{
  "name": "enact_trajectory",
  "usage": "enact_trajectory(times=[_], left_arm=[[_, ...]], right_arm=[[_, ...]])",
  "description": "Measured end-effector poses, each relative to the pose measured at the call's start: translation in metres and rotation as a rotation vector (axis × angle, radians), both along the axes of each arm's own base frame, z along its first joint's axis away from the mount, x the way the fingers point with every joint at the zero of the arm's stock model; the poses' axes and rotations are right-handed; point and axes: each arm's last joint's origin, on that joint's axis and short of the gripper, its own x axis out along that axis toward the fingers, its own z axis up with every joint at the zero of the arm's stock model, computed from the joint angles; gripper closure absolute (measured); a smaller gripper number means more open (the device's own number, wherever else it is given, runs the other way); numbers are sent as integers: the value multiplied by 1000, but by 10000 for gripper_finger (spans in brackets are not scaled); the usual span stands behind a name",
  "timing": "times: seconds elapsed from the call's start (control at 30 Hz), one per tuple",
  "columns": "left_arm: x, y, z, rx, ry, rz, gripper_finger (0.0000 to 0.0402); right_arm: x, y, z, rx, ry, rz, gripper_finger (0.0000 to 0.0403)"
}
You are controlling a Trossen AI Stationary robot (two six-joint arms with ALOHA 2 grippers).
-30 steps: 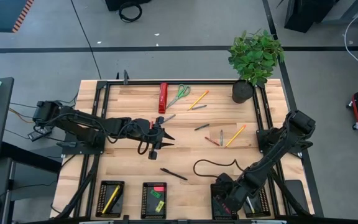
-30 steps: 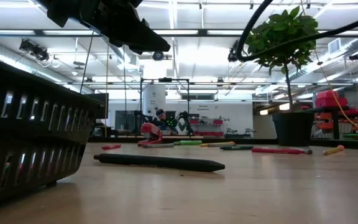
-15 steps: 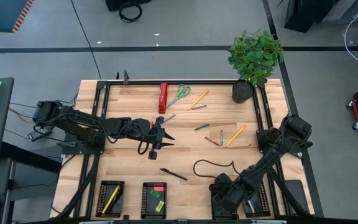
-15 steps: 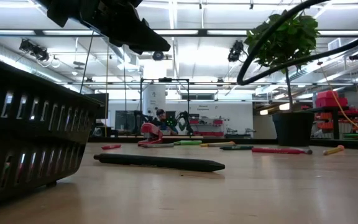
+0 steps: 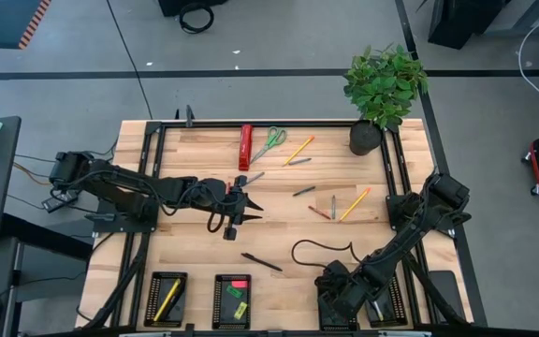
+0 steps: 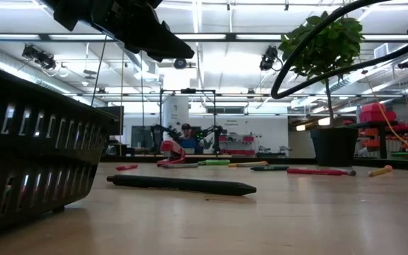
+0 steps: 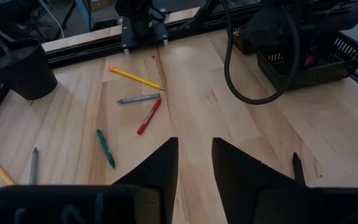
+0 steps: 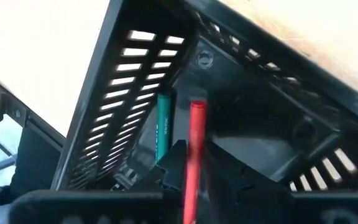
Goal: Sort crayons/erasers/pens/pencils in bins
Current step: Put the bottom right red crayon into the middle right black bin, then put the right red crayon into the middle right black bin
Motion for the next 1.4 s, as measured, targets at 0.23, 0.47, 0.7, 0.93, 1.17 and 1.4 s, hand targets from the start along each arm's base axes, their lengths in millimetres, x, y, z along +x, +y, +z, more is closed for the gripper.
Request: enact_trajectory(times=[0.23,0.47,0.7,0.93,1.17,1.4], left_arm=[[0,0,0,0,1,0,294],[0,0,0,1,3,0,294],[-1,0,-1,2,16,0,294],[-1,0,-3,5,31,-1,294],[-1,0,-3,21,29,-8,294],[-1,0,-3,22,29,-8,294]], right_arm=[[-1,-1,4,14,1,34,277],[-6,-21,42,46,-5,3,268],[-25,-59,87,-42,-43,-53,280],[-44,-112,101,-317,118,-17,286],[-32,-155,90,-415,214,85,286],[2,-190,68,-425,54,191,286]])
